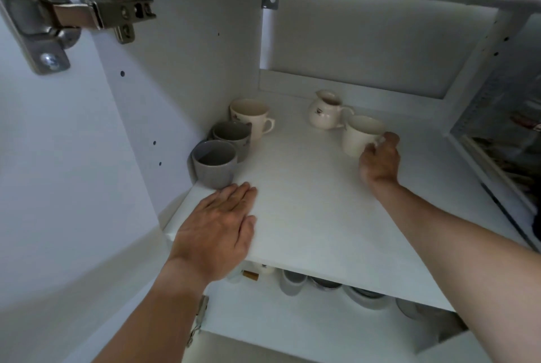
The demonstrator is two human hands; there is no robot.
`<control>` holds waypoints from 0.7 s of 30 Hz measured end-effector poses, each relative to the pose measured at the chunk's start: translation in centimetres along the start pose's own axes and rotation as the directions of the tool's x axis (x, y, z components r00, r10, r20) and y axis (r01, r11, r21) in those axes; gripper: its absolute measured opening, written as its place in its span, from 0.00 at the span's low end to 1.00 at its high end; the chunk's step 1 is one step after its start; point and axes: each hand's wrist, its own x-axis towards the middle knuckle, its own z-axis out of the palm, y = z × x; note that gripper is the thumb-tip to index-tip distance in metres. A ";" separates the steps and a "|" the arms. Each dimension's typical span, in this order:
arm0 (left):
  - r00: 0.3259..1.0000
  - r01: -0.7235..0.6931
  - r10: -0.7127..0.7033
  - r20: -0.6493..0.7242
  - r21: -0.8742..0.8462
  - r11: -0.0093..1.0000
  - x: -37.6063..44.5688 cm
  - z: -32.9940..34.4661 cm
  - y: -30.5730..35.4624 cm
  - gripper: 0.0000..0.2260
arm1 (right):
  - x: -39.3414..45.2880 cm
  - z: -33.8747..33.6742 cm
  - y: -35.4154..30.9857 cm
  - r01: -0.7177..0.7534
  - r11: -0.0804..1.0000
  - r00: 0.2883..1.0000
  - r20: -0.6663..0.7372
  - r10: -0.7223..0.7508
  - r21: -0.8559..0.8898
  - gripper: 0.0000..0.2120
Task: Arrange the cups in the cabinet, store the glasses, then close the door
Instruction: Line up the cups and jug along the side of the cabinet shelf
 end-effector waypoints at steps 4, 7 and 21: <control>1.000 -0.001 0.001 -0.012 -0.010 1.000 0.0 0.1 0.0 0.27 | -1.2 1.8 -0.6 0.112 0.992 0.994 -0.001 -0.112 0.064 0.14; 1.000 -0.006 0.006 -0.021 -0.020 1.000 0.1 0.1 0.0 0.28 | -1.8 2.9 -1.0 0.165 0.984 0.986 0.022 -0.167 0.070 0.15; 0.995 -0.036 0.034 0.090 0.029 0.999 0.1 -0.5 0.3 0.26 | -1.0 9.0 -5.9 0.128 0.976 0.943 0.283 -0.174 0.174 0.18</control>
